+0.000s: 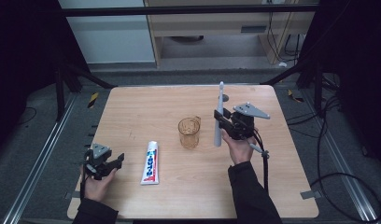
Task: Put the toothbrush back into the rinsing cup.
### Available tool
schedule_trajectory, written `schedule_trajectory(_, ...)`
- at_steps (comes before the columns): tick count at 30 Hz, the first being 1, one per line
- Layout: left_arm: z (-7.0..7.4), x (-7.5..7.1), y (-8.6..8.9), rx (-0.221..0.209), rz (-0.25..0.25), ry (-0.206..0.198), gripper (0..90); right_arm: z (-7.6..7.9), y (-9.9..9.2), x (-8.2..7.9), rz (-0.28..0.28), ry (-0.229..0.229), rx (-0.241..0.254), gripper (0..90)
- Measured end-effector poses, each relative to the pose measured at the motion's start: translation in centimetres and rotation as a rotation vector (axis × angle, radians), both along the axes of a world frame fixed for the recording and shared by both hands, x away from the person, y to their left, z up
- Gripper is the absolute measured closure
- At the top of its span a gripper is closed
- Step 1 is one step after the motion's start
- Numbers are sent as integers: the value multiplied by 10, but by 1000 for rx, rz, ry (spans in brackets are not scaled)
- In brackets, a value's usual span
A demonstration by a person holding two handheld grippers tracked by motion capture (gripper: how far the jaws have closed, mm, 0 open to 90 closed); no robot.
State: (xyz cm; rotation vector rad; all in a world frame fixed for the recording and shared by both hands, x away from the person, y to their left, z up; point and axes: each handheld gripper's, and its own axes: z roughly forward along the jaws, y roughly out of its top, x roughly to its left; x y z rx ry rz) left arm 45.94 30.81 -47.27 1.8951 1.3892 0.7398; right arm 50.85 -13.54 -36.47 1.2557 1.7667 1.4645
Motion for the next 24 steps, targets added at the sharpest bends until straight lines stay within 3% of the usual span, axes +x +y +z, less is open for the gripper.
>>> schedule_trajectory(24, 1, -1, -1, -2, 1, -9, 445, 24, 23, 18, -38, -154, 84, 679)
